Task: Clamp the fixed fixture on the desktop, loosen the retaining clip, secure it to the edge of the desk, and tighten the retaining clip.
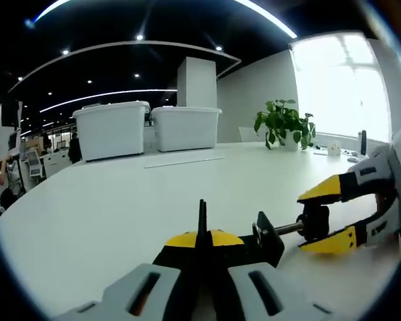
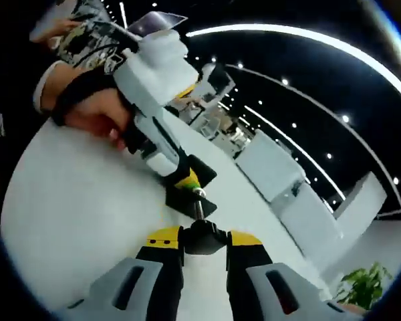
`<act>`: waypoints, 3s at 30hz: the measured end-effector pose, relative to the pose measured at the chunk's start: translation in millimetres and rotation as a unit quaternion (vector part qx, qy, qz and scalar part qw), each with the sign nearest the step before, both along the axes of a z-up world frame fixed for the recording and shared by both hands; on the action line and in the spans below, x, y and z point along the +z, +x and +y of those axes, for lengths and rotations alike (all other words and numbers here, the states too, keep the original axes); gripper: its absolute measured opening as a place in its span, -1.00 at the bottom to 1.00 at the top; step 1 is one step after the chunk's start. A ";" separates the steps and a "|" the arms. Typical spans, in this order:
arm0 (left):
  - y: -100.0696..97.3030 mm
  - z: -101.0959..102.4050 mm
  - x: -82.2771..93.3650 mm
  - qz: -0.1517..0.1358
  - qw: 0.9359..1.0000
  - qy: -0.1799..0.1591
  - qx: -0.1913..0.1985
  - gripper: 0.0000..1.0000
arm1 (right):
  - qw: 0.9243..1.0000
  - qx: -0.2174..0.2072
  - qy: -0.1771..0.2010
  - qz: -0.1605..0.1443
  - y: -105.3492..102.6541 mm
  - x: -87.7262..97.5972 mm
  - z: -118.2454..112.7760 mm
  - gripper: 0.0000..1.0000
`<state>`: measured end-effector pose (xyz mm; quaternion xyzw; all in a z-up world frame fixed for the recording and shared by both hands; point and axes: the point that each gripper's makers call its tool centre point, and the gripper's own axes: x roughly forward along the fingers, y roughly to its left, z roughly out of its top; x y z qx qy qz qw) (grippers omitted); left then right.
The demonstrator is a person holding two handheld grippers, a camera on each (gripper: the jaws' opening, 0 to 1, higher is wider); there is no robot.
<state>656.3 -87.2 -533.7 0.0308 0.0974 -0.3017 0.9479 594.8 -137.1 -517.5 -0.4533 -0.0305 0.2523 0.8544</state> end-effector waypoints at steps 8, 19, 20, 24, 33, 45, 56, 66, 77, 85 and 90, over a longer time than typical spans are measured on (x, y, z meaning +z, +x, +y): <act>3.5 2.7 -0.6 0.002 1.000 -0.001 0.001 -0.89 | 0.999 -0.005 -0.043 -0.025 -1.2 1.4 -2.2 -0.53; 6.8 1.5 -1.5 -0.004 1.000 0.012 -0.007 -0.89 | 0.812 -0.027 0.482 0.328 11.1 5.6 -14.0 0.05; 6.9 1.7 -1.5 -0.004 1.000 0.013 -0.007 -0.89 | 0.779 -0.039 0.518 0.350 19.2 2.9 -20.1 -0.01; 1.7 0.3 -1.6 -0.004 1.000 0.014 -0.007 -0.89 | 0.750 -0.056 0.537 0.381 22.1 -12.9 -18.7 -0.34; -4.0 -1.6 -2.0 -0.002 1.000 0.016 -0.006 -0.89 | 0.739 -0.047 0.544 0.396 19.0 -13.9 -11.8 -0.47; -2.9 -2.3 -2.8 0.001 1.000 0.013 -0.006 -0.90 | 0.984 0.019 0.144 0.105 7.1 -4.6 2.0 -0.50; -3.0 -3.4 -3.3 0.001 1.000 0.017 -0.008 -0.89 | 0.947 0.021 0.263 0.185 -1.9 7.1 1.3 -0.29; -4.1 -3.5 -3.4 0.000 1.000 0.018 -0.008 -0.89 | 0.709 -0.058 0.572 0.409 17.4 -2.5 -31.1 -0.32; -4.6 -3.6 -4.2 0.001 1.000 0.017 -0.008 -0.89 | 0.702 -0.054 0.570 0.425 14.7 -8.9 -23.8 -0.52; -4.2 -4.1 -4.4 0.003 1.000 0.013 -0.007 -0.90 | 0.933 -0.010 0.284 0.219 4.2 1.7 -8.8 -0.55; -4.5 -4.0 -4.4 0.003 1.000 0.013 -0.006 -0.90 | 0.991 -0.002 0.097 0.087 0.6 0.0 -1.4 -0.56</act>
